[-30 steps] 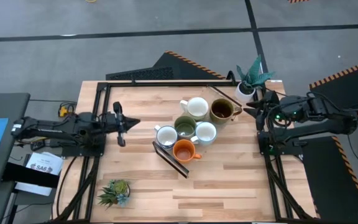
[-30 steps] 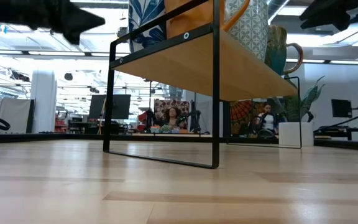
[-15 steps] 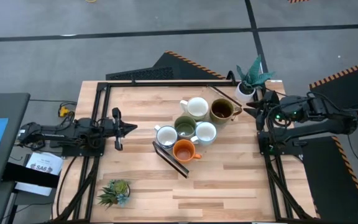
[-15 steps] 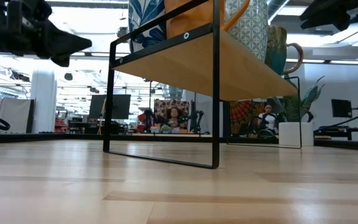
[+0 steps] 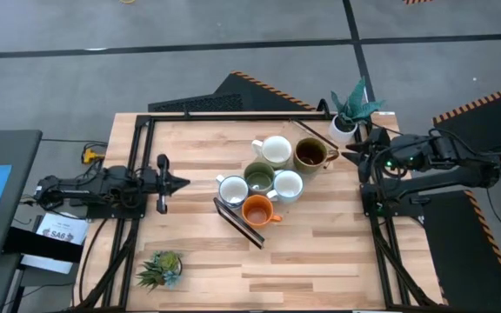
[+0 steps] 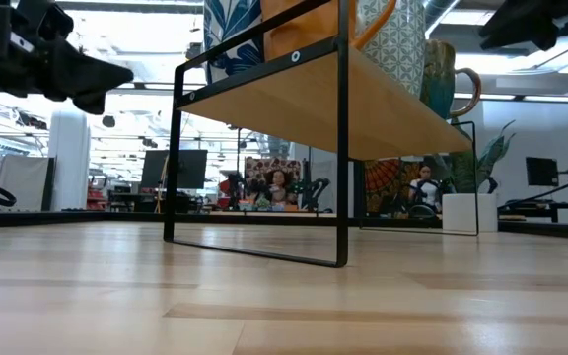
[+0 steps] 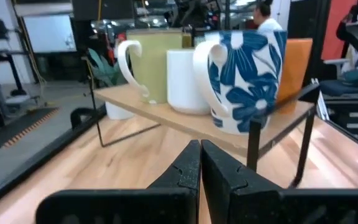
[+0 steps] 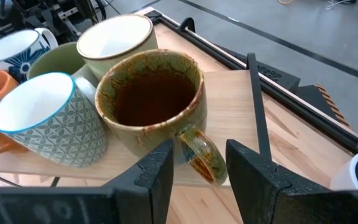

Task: Place coffee mugs
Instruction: Return to Home Position

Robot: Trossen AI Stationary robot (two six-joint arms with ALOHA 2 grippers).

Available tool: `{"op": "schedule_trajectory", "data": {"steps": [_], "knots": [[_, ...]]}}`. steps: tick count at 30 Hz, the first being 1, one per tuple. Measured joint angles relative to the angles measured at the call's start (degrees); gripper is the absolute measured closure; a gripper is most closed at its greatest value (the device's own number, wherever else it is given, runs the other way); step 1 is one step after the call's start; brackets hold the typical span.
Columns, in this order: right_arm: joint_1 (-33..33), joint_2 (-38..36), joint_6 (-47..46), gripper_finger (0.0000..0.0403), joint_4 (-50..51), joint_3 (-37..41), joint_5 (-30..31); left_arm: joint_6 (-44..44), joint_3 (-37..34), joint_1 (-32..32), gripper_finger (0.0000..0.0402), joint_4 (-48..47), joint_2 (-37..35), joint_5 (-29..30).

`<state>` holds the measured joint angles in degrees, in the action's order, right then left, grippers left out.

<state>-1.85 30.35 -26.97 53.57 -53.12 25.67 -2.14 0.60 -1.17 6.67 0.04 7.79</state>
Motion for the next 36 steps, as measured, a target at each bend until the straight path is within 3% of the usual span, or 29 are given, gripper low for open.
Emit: {"op": "schedule_trajectory", "data": {"steps": [11,19,23,29,33,36], "knots": [[0.0,-0.3,-0.2,0.0233,0.8,1.1,-0.1,1.9,-0.1,0.0,0.0401,-4.3,0.1,-4.0],[0.0,-4.6,-3.9,0.0236,1.8,4.6,-0.5,2.1,-0.1,0.0,0.0401,-4.3,0.2,-3.4],[-0.1,-8.9,-4.2,0.0269,2.2,5.6,-1.6,3.6,-0.1,0.0,0.0401,-4.3,0.2,-3.4],[0.0,-16.6,-4.4,0.038,-0.5,12.5,-3.1,3.7,-0.2,0.0,0.0401,-4.3,0.2,-3.4],[-0.1,-21.5,-3.2,0.0376,-5.5,20.1,-5.0,3.7,-0.2,0.0,0.0401,-4.3,0.2,-3.4],[-0.1,-23.5,-1.0,0.0367,-12.3,21.6,-7.9,3.7,-0.2,0.0,0.0401,-4.3,0.2,-3.3]]}}
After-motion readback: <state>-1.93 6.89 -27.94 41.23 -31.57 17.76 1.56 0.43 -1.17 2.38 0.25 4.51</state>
